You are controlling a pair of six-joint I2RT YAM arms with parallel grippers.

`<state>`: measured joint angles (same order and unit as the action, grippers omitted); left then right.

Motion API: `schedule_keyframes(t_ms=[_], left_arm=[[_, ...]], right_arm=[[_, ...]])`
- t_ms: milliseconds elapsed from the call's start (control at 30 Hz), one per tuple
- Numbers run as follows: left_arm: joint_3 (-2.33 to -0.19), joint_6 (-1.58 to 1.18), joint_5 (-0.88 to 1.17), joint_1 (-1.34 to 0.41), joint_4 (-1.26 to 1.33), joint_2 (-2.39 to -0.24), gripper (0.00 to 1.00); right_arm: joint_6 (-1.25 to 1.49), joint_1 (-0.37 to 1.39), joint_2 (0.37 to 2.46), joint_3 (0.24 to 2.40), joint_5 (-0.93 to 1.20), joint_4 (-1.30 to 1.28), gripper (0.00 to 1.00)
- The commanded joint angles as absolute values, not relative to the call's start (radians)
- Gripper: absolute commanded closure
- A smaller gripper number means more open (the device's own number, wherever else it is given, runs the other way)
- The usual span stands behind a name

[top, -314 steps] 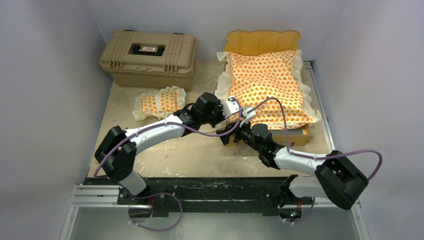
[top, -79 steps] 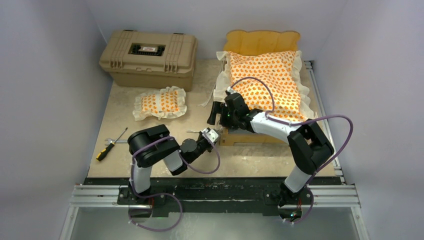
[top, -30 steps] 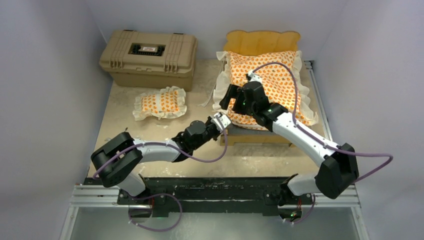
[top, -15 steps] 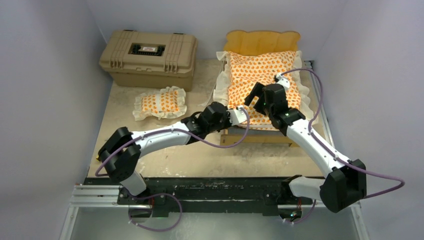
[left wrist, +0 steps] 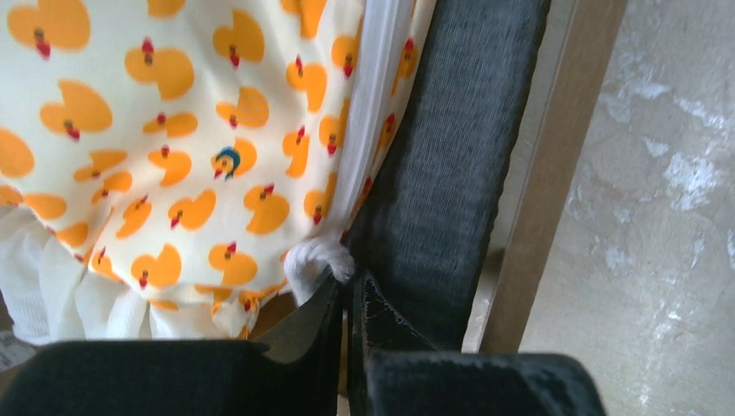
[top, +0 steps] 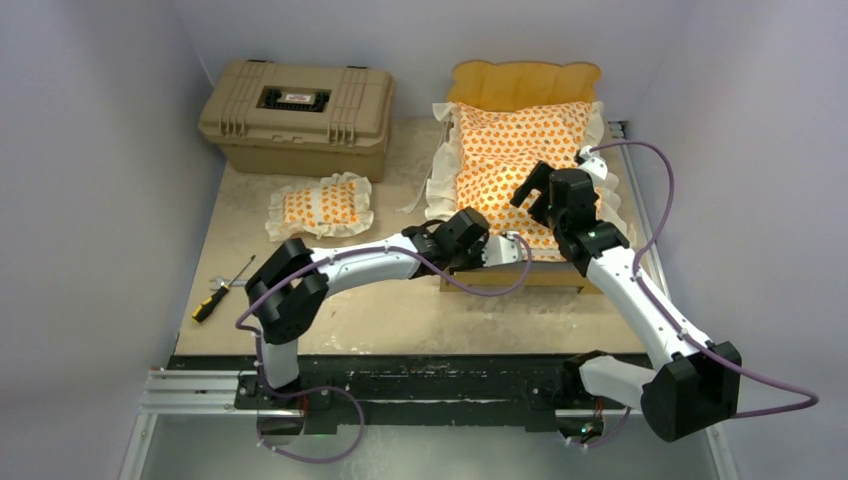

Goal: Set up the pet bed
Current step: Cross the ropes on the bed frame.

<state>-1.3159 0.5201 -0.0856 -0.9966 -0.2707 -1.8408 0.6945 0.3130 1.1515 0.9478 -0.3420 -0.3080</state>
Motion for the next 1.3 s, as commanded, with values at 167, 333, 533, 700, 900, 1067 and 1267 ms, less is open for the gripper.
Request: schedule_keyframes(t_ms=[167,333,533,700,900,1067,1267], left_arm=[[-1.395,0.482,-0.085,-1.027,-0.335,-1.876,0.66],[-1.397,0.411,-0.038,-1.025,-0.281,-1.783,0.13],[-1.417,0.302,0.050,-0.995,-0.263,-1.690,0.06],[-1.394,0.156,0.184,-0.909,-0.245,-1.622,0.06],[-1.255,-0.025,0.261,-0.767,-0.155,-1.485,0.07],[-1.076,-0.147,0.182,-0.678,-0.080,-1.362,0.08],[-0.840,-0.335,0.050,-0.580,0.024,-1.233,0.09]], right_arm=[[0.634,0.301,1.131,0.968,-0.361,-0.309,0.01],[0.579,0.301,1.151,0.998,-0.316,-0.318,0.01],[0.516,0.301,1.164,1.032,-0.290,-0.309,0.01],[0.454,0.302,1.161,1.055,-0.232,-0.305,0.02],[0.376,0.327,1.219,1.116,-0.145,-0.359,0.08],[0.364,0.470,1.280,1.187,-0.212,-0.443,0.12],[0.414,0.663,1.387,1.263,-0.245,-0.529,0.19]])
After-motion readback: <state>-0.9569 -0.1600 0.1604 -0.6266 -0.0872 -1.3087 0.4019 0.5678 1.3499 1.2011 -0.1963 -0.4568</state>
